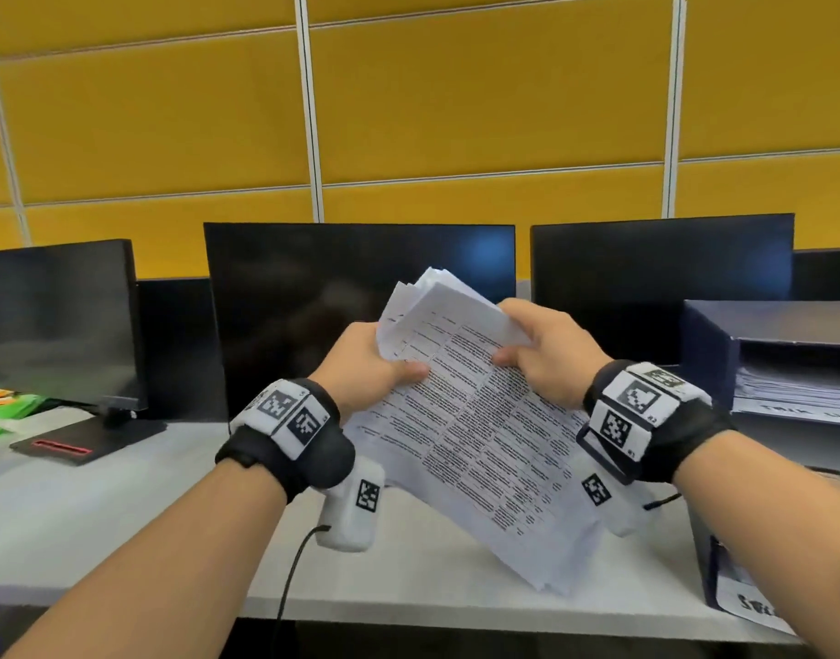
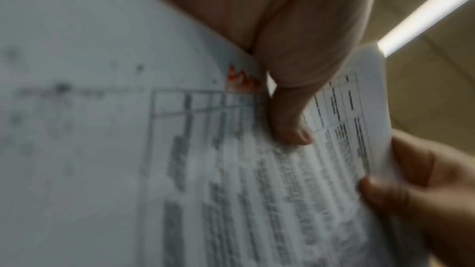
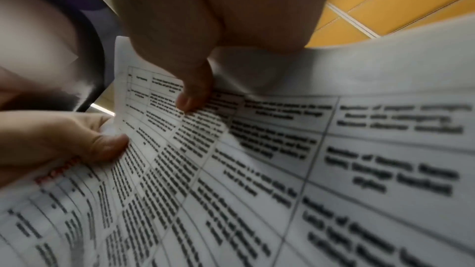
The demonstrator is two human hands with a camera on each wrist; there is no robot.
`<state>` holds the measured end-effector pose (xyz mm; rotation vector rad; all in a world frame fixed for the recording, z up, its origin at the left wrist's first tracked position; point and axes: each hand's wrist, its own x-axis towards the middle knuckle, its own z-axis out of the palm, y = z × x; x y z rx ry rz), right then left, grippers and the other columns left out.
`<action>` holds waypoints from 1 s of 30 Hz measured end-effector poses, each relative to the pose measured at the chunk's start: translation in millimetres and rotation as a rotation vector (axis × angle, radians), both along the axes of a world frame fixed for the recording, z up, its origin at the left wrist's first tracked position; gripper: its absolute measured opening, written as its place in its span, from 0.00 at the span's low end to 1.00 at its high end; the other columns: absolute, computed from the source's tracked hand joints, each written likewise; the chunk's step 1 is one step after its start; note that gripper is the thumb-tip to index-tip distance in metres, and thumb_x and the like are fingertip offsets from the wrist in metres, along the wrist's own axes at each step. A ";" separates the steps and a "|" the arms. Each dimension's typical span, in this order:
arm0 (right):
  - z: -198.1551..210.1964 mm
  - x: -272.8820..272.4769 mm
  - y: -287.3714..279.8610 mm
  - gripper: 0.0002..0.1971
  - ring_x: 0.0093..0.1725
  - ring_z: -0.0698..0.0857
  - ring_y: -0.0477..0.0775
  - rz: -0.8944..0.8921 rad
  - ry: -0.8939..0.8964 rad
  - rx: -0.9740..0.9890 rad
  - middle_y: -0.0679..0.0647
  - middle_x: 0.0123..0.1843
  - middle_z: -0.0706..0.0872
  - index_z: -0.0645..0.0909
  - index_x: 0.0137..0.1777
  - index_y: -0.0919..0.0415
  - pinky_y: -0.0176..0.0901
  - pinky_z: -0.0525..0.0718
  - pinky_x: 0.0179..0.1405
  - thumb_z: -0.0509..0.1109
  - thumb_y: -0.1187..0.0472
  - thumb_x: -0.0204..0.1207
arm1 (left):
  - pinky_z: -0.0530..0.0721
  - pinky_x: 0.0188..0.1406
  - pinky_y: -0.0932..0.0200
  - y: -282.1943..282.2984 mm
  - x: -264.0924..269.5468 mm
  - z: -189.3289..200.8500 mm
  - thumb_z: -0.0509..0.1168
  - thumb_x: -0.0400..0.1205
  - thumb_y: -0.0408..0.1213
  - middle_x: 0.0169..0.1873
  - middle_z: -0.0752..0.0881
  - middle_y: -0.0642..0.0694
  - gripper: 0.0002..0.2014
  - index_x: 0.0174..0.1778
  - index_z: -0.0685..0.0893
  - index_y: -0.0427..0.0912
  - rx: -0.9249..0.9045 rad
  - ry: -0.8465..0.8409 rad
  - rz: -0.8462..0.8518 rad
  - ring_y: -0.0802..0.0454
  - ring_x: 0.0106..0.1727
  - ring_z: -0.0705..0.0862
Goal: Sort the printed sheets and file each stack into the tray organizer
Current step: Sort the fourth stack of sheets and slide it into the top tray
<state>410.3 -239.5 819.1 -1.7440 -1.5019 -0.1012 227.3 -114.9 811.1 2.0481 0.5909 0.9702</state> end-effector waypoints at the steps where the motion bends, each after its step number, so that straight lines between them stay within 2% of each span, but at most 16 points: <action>1: 1.5 -0.9 0.4 0.13 0.49 0.86 0.53 0.009 0.007 0.013 0.44 0.48 0.85 0.75 0.50 0.36 0.59 0.86 0.51 0.74 0.54 0.72 | 0.89 0.50 0.44 0.2 -0.8 -2.9 0.74 0.76 0.28 0.46 0.92 0.47 0.11 0.53 0.88 0.44 -0.024 -0.042 0.008 0.48 0.47 0.92; 4: 0.5 11.2 -8.1 0.15 0.43 0.88 0.49 -0.028 0.041 0.035 0.45 0.43 0.86 0.79 0.49 0.42 0.50 0.88 0.44 0.80 0.51 0.65 | 0.88 0.53 0.41 14.8 -12.2 -19.8 0.73 0.75 0.23 0.47 0.92 0.42 0.11 0.52 0.88 0.38 -0.121 -0.177 0.031 0.41 0.51 0.91; 6: -9.5 30.0 -20.0 0.18 0.44 0.89 0.51 -0.042 0.139 0.047 0.49 0.44 0.88 0.81 0.52 0.46 0.46 0.88 0.44 0.81 0.53 0.64 | 0.87 0.55 0.38 27.7 -24.9 -35.6 0.72 0.75 0.22 0.49 0.91 0.37 0.12 0.53 0.87 0.36 -0.219 -0.237 0.020 0.36 0.53 0.89; 8: -29.0 48.1 -32.6 0.23 0.48 0.89 0.53 -0.006 0.365 0.066 0.54 0.49 0.88 0.81 0.59 0.52 0.49 0.89 0.46 0.82 0.55 0.64 | 0.84 0.58 0.33 39.7 -36.6 -54.0 0.72 0.74 0.22 0.52 0.90 0.35 0.15 0.57 0.86 0.33 -0.296 -0.270 0.006 0.34 0.55 0.88; 11: -70.5 56.6 -36.9 0.37 0.54 0.89 0.59 0.188 0.747 0.081 0.58 0.58 0.89 0.77 0.65 0.55 0.59 0.87 0.53 0.86 0.53 0.54 | 0.80 0.63 0.30 47.4 -42.2 -79.3 0.73 0.70 0.27 0.55 0.89 0.36 0.22 0.62 0.84 0.34 -0.380 -0.337 -0.014 0.32 0.59 0.87; 13: -90.3 44.4 -31.6 0.41 0.57 0.88 0.62 0.303 0.847 0.045 0.59 0.59 0.89 0.77 0.66 0.58 0.63 0.86 0.55 0.86 0.53 0.50 | 0.80 0.64 0.33 45.4 -36.9 -87.7 0.73 0.70 0.29 0.56 0.89 0.37 0.24 0.64 0.83 0.36 -0.392 -0.373 -0.024 0.36 0.59 0.87; 15: -95.9 32.4 -22.3 0.34 0.54 0.90 0.61 0.261 0.836 0.142 0.60 0.56 0.90 0.82 0.60 0.61 0.62 0.87 0.54 0.87 0.56 0.52 | 0.83 0.62 0.40 44.1 -28.0 -89.1 0.73 0.72 0.28 0.55 0.90 0.40 0.20 0.61 0.84 0.39 -0.356 -0.407 0.001 0.42 0.57 0.88; 17: -88.9 26.5 -16.0 0.20 0.47 0.91 0.55 0.106 0.785 0.312 0.56 0.49 0.91 0.85 0.52 0.56 0.55 0.89 0.47 0.84 0.63 0.59 | 0.85 0.58 0.45 42.7 -20.0 -86.7 0.73 0.75 0.26 0.52 0.91 0.46 0.15 0.56 0.86 0.45 -0.287 -0.421 0.055 0.47 0.54 0.89; 18: -85.7 26.0 -13.8 0.17 0.45 0.91 0.53 0.055 0.760 0.365 0.53 0.47 0.91 0.84 0.50 0.53 0.50 0.89 0.43 0.81 0.66 0.63 | 0.86 0.56 0.47 41.1 -16.3 -85.8 0.74 0.75 0.26 0.51 0.91 0.47 0.15 0.54 0.86 0.46 -0.258 -0.410 0.071 0.48 0.53 0.90; 21: -95.4 27.0 -12.9 0.18 0.48 0.87 0.47 -0.031 0.709 0.360 0.47 0.49 0.88 0.80 0.52 0.49 0.43 0.87 0.42 0.79 0.67 0.67 | 0.89 0.50 0.49 34.8 -8.7 -93.3 0.77 0.72 0.26 0.50 0.91 0.48 0.19 0.56 0.85 0.46 -0.230 -0.357 0.089 0.50 0.51 0.91; 25: -123.5 32.7 -18.8 0.24 0.52 0.85 0.47 -0.174 0.647 0.339 0.48 0.54 0.85 0.75 0.61 0.55 0.39 0.85 0.43 0.79 0.65 0.68 | 0.89 0.49 0.48 30.2 -7.3 -109.1 0.80 0.69 0.29 0.51 0.90 0.50 0.25 0.58 0.80 0.49 -0.248 -0.312 0.137 0.50 0.52 0.89; 28: -127.4 30.2 -21.8 0.24 0.53 0.85 0.45 -0.134 0.665 0.387 0.46 0.54 0.84 0.73 0.62 0.54 0.36 0.83 0.42 0.77 0.65 0.69 | 0.89 0.46 0.51 26.2 -6.1 -109.6 0.80 0.68 0.31 0.51 0.89 0.50 0.25 0.59 0.79 0.49 -0.254 -0.311 0.121 0.50 0.52 0.89; 30: -124.7 25.2 -20.4 0.21 0.51 0.86 0.46 -0.053 0.670 0.358 0.47 0.52 0.85 0.75 0.58 0.51 0.39 0.85 0.42 0.77 0.67 0.70 | 0.90 0.43 0.53 24.6 -5.0 -107.6 0.80 0.68 0.33 0.50 0.90 0.50 0.24 0.58 0.80 0.49 -0.235 -0.307 0.106 0.51 0.51 0.90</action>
